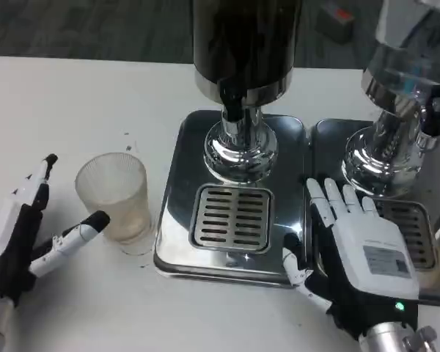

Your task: Grasp the cup under the faucet to collect the drink, then remove the cup.

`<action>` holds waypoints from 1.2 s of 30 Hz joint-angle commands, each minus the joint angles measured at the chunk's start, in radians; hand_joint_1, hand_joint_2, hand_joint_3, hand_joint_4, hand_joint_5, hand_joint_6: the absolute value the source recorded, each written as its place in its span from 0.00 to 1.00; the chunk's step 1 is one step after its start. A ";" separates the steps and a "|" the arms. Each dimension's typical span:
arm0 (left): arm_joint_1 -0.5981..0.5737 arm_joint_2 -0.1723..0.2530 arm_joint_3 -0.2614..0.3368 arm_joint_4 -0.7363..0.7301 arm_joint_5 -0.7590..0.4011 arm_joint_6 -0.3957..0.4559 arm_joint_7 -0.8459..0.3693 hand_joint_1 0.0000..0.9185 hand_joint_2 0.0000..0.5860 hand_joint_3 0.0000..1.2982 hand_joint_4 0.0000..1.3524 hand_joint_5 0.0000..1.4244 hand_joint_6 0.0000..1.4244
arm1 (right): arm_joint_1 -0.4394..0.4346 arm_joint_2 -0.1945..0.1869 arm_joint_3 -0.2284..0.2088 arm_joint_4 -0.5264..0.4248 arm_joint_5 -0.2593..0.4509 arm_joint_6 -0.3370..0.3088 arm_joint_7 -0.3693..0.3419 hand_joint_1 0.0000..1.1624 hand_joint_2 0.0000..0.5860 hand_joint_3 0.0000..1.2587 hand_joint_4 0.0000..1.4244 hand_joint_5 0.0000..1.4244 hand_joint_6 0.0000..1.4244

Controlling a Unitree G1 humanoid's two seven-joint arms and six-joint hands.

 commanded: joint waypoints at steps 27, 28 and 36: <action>-0.183 -0.089 -0.104 0.219 0.001 -0.032 0.063 0.27 0.08 0.00 0.00 0.11 0.09 | 0.043 0.031 0.007 -0.054 -0.021 0.035 0.014 0.34 0.91 0.02 0.00 0.00 0.00; -0.185 -0.089 -0.107 0.223 0.002 -0.028 0.057 0.28 0.09 0.00 0.00 0.12 0.10 | 0.042 0.031 0.007 -0.054 -0.021 0.035 0.014 0.34 0.91 0.02 0.00 0.00 0.00; -0.182 -0.083 -0.124 0.235 0.009 -0.056 0.080 0.34 0.13 0.10 0.16 0.38 0.45 | 0.037 0.034 0.008 -0.048 -0.013 0.035 0.018 0.34 0.91 0.02 0.00 0.00 0.00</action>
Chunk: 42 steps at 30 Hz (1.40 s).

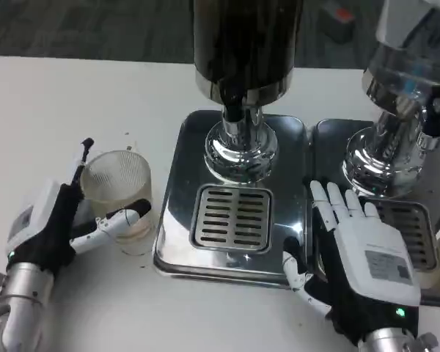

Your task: Grasp the cup under the faucet to collect the drink, then remove the cup.

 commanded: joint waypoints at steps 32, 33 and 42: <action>0.012 0.015 -0.050 -0.013 0.094 -0.047 0.291 0.45 0.14 0.47 0.55 0.67 0.72 | -0.016 0.022 0.000 0.023 0.012 -0.002 -0.012 0.35 0.90 0.03 0.00 0.00 0.03; 0.012 0.016 -0.050 -0.017 0.100 -0.050 0.308 0.46 0.14 0.47 0.55 0.67 0.72 | -0.016 0.023 0.000 0.023 0.012 -0.002 -0.013 0.35 0.90 0.03 0.00 0.00 0.03; 0.001 0.009 -0.044 -0.042 0.114 -0.081 0.371 0.49 0.14 0.47 0.55 0.67 0.72 | -0.018 0.025 -0.003 0.025 0.009 0.002 -0.022 0.35 0.90 0.03 0.00 0.00 0.03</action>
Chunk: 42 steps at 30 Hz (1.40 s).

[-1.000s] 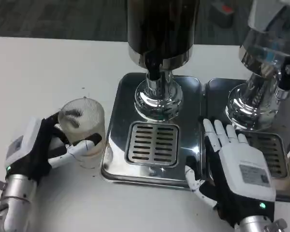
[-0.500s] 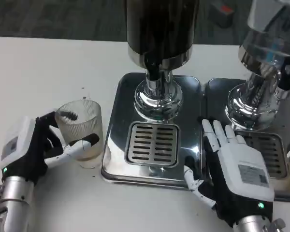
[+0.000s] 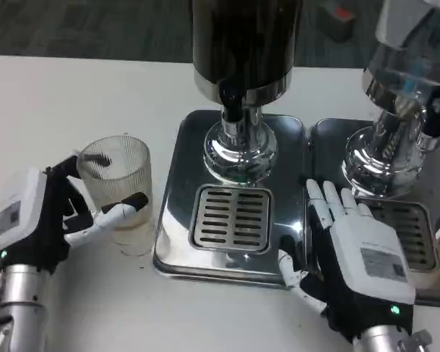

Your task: Grasp the cup under the faucet to collect the drink, then remove the cup.

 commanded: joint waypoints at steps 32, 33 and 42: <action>-0.209 -0.104 -0.296 0.040 0.290 0.084 0.185 0.52 0.08 0.47 0.54 0.65 0.69 | 0.036 0.043 0.032 -0.020 -0.051 0.064 -0.051 0.35 0.90 0.03 0.00 0.00 0.01; -0.215 -0.106 -0.314 0.045 0.308 0.100 0.208 0.52 0.09 0.47 0.54 0.65 0.69 | 0.038 0.045 0.032 -0.022 -0.051 0.068 -0.054 0.35 0.90 0.03 0.00 0.00 0.01; -0.227 -0.136 -0.373 0.094 0.327 0.197 0.275 0.48 0.05 0.45 0.51 0.64 0.66 | 0.038 0.044 0.041 -0.025 -0.061 0.074 -0.053 0.35 0.90 0.03 0.00 0.00 0.01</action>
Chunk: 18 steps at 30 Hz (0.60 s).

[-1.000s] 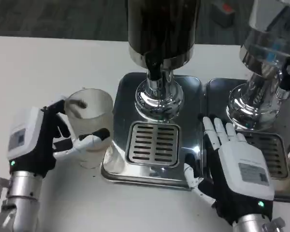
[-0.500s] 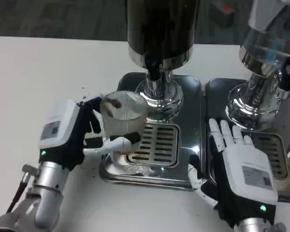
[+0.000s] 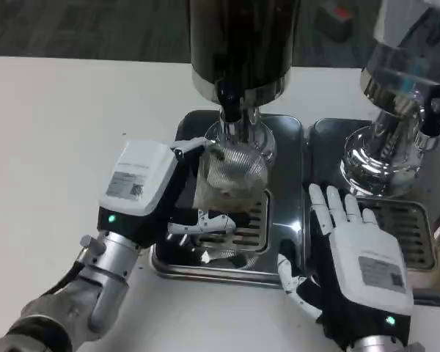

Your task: Grasp the cup under the faucet to collect the drink, then remove the cup.

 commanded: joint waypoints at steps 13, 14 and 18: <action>0.038 0.005 0.028 0.035 -0.093 -0.034 -0.094 0.07 0.08 0.31 0.36 0.51 0.46 | -0.013 -0.006 -0.016 -0.008 0.016 -0.002 0.005 0.35 0.90 0.03 0.00 0.00 0.01; 0.038 0.008 0.029 0.033 -0.099 -0.040 -0.096 0.06 0.07 0.30 0.33 0.49 0.45 | -0.014 -0.006 -0.017 -0.007 0.018 -0.002 0.005 0.35 0.90 0.03 0.00 0.00 0.01; 0.039 0.015 0.033 0.021 -0.107 -0.059 -0.089 0.03 0.03 0.25 0.29 0.45 0.40 | -0.020 -0.008 -0.017 -0.001 0.030 -0.006 0.003 0.35 0.90 0.03 0.00 0.00 0.01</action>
